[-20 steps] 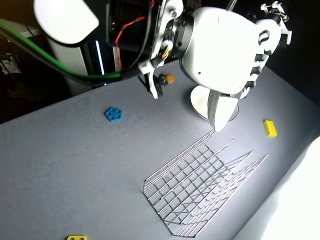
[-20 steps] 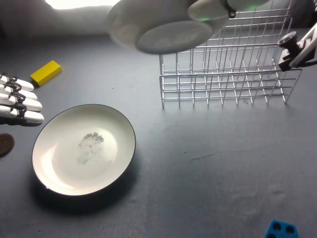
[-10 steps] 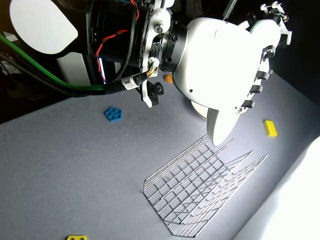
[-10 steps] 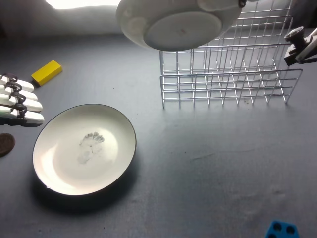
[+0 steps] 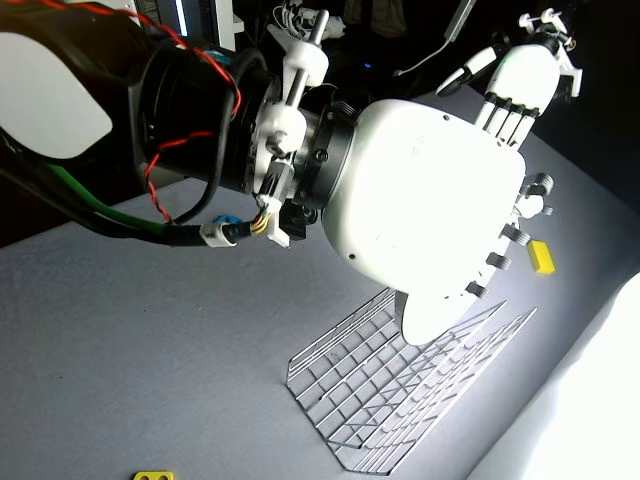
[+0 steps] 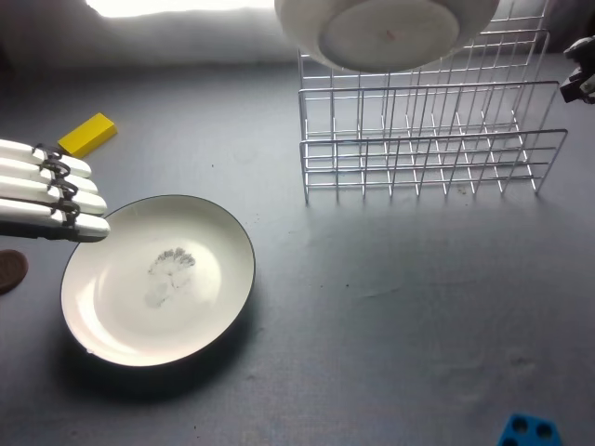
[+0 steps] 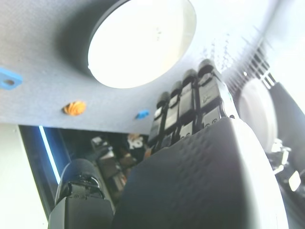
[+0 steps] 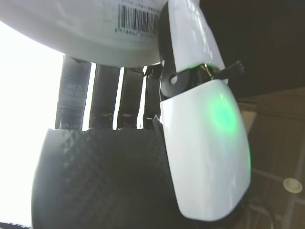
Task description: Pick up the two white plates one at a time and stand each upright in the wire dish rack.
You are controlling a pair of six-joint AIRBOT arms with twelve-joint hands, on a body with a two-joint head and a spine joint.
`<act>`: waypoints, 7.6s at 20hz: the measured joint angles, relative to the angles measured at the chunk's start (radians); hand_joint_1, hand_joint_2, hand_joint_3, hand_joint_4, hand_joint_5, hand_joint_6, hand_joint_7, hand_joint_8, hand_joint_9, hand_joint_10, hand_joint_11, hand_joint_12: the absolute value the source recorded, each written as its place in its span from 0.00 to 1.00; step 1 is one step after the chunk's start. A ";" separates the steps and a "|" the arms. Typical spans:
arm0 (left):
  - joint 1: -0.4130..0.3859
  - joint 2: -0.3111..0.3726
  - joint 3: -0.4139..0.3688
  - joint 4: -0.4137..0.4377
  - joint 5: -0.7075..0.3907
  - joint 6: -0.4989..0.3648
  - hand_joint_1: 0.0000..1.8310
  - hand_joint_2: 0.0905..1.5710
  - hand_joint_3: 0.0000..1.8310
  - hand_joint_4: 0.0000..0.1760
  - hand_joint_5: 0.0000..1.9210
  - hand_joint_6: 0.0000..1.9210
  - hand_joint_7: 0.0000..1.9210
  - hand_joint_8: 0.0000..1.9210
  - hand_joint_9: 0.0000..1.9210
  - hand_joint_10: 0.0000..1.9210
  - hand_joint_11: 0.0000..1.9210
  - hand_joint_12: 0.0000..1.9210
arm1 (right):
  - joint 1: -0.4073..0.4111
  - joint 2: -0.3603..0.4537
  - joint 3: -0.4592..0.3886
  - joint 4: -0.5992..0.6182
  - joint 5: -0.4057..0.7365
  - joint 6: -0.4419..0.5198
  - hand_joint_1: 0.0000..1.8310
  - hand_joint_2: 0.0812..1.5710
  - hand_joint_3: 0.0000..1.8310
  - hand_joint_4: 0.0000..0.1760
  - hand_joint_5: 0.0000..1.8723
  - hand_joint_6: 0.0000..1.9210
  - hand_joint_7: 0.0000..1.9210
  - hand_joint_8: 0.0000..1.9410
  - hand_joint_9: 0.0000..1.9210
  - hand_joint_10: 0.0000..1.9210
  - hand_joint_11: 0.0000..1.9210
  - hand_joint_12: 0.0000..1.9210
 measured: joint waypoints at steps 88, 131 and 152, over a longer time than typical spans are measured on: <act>0.201 -0.157 0.098 -0.041 0.165 0.122 0.00 0.63 0.00 0.00 0.02 0.00 0.01 0.00 0.00 0.00 0.00 0.00 | -0.176 -0.086 -0.009 -0.087 0.336 -0.557 0.51 0.65 0.00 0.00 0.24 0.00 0.30 0.00 0.30 0.03 0.04 0.67; 0.343 -0.190 0.142 -0.179 0.142 0.060 0.00 0.63 0.00 0.00 0.00 0.00 0.00 0.00 0.00 0.00 0.00 0.00 | -0.379 -0.675 0.229 -0.018 0.195 -1.255 0.66 0.58 0.01 0.00 0.00 0.00 0.00 0.00 0.00 0.00 0.00 0.20; 0.343 -0.190 0.143 -0.179 0.141 0.060 0.00 0.63 0.00 0.00 0.02 0.00 0.00 0.00 0.00 0.00 0.00 0.00 | -0.363 -0.676 0.238 0.000 0.218 -1.255 0.74 0.73 0.00 0.00 0.42 0.65 0.44 0.56 0.46 0.66 0.41 0.61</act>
